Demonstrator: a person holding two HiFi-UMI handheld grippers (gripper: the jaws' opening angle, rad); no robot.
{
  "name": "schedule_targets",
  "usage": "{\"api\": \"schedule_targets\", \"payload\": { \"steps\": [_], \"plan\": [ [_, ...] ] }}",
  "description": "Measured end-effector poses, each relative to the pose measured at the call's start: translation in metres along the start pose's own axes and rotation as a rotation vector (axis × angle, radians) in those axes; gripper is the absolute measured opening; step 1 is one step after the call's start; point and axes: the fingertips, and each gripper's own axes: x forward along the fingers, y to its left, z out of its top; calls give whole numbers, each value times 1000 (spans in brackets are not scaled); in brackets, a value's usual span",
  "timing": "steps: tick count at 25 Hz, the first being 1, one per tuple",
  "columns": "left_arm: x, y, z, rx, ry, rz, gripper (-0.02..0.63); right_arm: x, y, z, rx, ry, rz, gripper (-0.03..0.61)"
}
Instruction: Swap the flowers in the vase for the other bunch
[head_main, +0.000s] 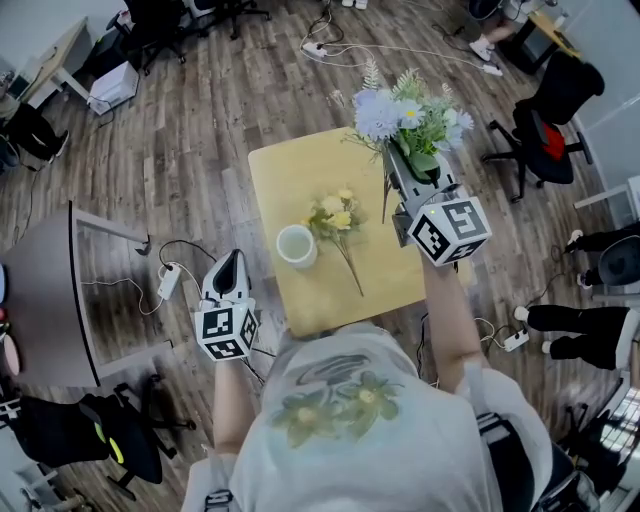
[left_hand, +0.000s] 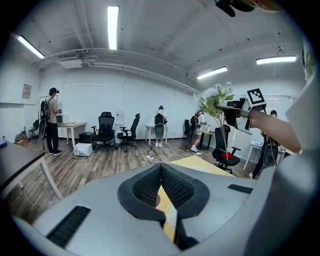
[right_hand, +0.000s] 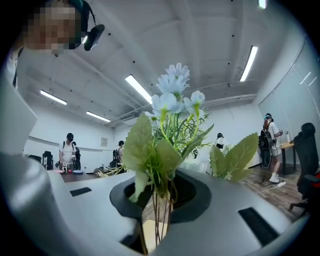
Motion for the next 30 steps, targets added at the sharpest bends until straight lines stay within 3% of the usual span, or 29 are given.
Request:
{"api": "schedule_targets", "payload": {
  "steps": [15,23,30],
  "plan": [
    [-21,21,-7,-25,2,55,17,31,99,42,58,-119,226,89],
    [-50,48,-22,-43,-7,95,17,38,169,39,95,-134,339,89],
    [-58,49,-21,-53,-6,130,17,40,192,31,119,-138,418,89]
  ]
}}
